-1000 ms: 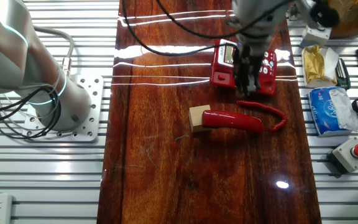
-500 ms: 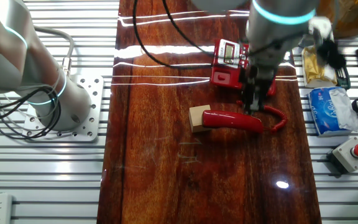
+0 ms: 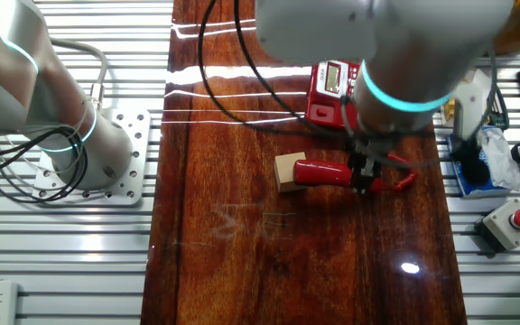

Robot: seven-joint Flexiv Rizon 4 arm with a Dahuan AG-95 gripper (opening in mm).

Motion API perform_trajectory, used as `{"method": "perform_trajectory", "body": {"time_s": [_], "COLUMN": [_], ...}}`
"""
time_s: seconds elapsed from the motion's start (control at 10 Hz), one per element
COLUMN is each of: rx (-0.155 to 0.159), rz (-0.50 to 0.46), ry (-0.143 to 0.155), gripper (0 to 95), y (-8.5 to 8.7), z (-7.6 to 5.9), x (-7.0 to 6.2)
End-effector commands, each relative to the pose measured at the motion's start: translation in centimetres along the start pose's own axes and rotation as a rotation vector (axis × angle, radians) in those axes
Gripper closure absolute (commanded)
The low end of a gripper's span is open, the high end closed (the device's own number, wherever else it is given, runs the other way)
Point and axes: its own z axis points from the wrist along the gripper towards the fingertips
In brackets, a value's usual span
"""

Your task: Place the handset of the telephone on the corresponding phone cradle

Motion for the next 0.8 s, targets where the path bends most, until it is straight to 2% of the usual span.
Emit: {"method": "perform_trajectory", "body": {"time_s": [0.1, 0.3, 0.5, 0.6, 0.7, 0.8], "rx": [0.063, 0.055, 0.053, 0.055, 0.056, 0.056], "rz": [-0.286, -0.349, -0.364, -0.343, -0.258, -0.227], "ry": [0.021, 0.043, 0.056, 0.059, 0.056, 0.055], "gripper": [0.0, 0.0, 0.0, 0.0, 0.0, 0.0], "y": [0.8, 0.9, 0.8, 0.8, 0.7, 0.7], "z": [1.2, 2.4, 3.0, 3.3, 3.9, 4.2], "x": [0.2, 0.3, 0.4, 0.4, 0.3, 0.3]}}
